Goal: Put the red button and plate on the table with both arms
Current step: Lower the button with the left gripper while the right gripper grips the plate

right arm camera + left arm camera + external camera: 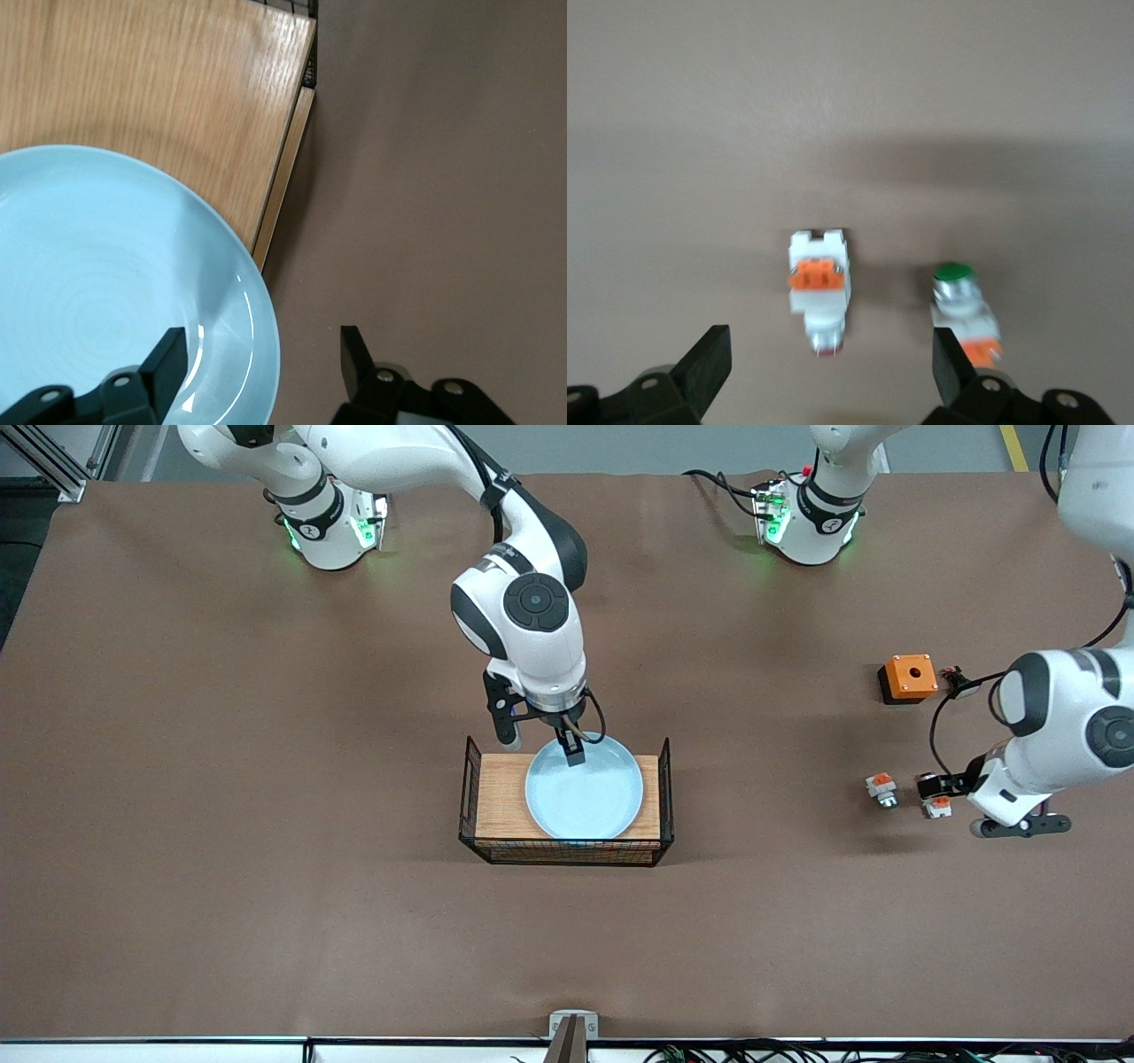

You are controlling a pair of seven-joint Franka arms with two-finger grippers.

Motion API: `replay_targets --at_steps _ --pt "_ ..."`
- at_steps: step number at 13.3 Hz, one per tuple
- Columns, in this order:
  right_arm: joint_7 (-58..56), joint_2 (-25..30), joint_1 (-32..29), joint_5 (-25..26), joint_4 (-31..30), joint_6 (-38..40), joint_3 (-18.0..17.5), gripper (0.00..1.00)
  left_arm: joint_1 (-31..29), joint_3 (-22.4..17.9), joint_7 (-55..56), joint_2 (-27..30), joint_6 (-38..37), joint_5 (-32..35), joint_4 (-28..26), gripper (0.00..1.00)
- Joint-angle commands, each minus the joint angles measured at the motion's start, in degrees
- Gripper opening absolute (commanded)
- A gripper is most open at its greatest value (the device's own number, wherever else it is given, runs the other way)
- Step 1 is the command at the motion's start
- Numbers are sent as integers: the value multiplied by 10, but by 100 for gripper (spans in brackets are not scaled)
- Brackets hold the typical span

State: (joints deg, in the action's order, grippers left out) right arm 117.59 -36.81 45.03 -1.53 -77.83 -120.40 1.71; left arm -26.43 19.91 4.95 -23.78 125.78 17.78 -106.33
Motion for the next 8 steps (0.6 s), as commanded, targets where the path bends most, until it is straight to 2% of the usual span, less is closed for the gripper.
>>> replay_targets --at_steps 1,3,5,6,8 --pt "4 -9 -2 4 11 -3 -2 66 -3 20 -9 82 -80 1 22 100" --pt "2 -9 -2 4 11 -3 -2 51 -4 33 -40 94 -149 -8 90 100" --pt "-2 -9 -1 5 11 -9 -2 40 -3 32 -47 92 -232 -61 182 100" --pt "-13 -10 -1 5 11 -12 -2 34 -2 33 -45 93 -265 -66 209 100" --pt "-19 -10 1 5 11 -12 -2 28 -2 33 -48 119 -297 -69 213 100"
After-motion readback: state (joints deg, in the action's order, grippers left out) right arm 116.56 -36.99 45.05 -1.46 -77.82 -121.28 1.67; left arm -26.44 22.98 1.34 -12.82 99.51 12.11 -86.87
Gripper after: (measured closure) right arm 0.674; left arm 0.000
